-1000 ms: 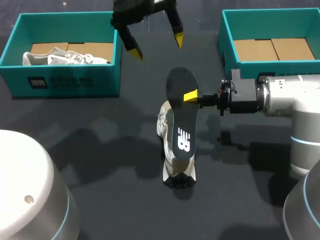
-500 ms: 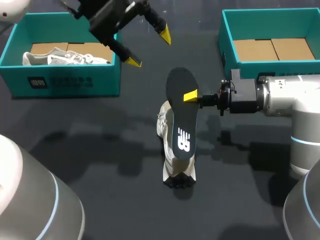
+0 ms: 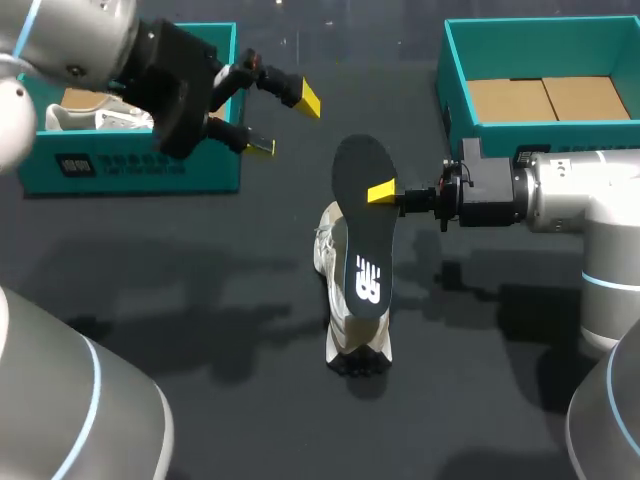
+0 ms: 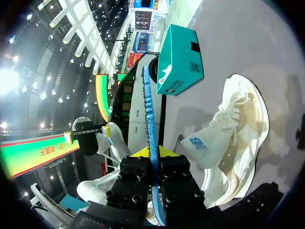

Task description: Take the shoe out of the shoebox, open the shoe tongue, remove and reinsert the insole, then place the shoe into the shoebox

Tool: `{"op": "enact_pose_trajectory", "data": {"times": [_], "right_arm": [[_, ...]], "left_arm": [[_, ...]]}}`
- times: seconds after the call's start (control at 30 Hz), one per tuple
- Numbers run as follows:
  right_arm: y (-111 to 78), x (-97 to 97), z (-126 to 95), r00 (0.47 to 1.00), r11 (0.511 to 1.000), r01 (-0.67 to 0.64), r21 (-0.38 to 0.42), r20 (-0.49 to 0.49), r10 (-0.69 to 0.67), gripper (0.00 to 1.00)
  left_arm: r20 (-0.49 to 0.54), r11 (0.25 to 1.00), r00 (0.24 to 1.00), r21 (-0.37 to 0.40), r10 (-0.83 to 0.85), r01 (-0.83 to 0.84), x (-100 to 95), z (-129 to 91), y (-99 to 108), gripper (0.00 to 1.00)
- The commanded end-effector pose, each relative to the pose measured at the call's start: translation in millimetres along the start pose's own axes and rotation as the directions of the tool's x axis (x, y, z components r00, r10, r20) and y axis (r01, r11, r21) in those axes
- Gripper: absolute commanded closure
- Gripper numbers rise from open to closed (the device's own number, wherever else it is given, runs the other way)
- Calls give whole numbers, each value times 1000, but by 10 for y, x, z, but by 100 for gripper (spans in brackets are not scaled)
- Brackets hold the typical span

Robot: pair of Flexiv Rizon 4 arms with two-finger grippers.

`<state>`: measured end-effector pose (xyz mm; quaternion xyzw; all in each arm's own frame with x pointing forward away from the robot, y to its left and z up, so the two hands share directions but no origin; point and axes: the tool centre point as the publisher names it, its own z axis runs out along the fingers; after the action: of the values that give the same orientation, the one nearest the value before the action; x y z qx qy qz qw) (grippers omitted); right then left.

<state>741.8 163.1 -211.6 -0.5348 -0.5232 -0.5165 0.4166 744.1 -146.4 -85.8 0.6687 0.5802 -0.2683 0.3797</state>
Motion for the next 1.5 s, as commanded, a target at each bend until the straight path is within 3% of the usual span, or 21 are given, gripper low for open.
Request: {"op": "enact_pose_trajectory", "data": {"times": [0.03,0.17,0.5,0.9,1.37,1.5], "right_arm": [[-5,3,9,1000,1000,-1,1,5,1,100],[-5,3,9,1000,1000,-1,1,5,1,100],[-1,102,81,998,997,-69,26,0,69,100],[3,110,91,997,997,-76,27,0,76,100],[7,225,157,999,999,-38,6,-25,38,100],[1,228,156,999,1000,-29,-4,-20,29,100]], "left_arm": [[348,989,935,-149,66,-14,91,26,-134,0],[393,978,913,-207,109,-28,221,142,-216,0],[509,965,848,-263,151,-14,487,260,-224,0],[494,961,855,-274,159,-20,508,306,-233,0],[546,986,836,-98,-63,138,669,511,-111,0],[529,988,847,-104,-45,117,668,505,-105,0]]}}
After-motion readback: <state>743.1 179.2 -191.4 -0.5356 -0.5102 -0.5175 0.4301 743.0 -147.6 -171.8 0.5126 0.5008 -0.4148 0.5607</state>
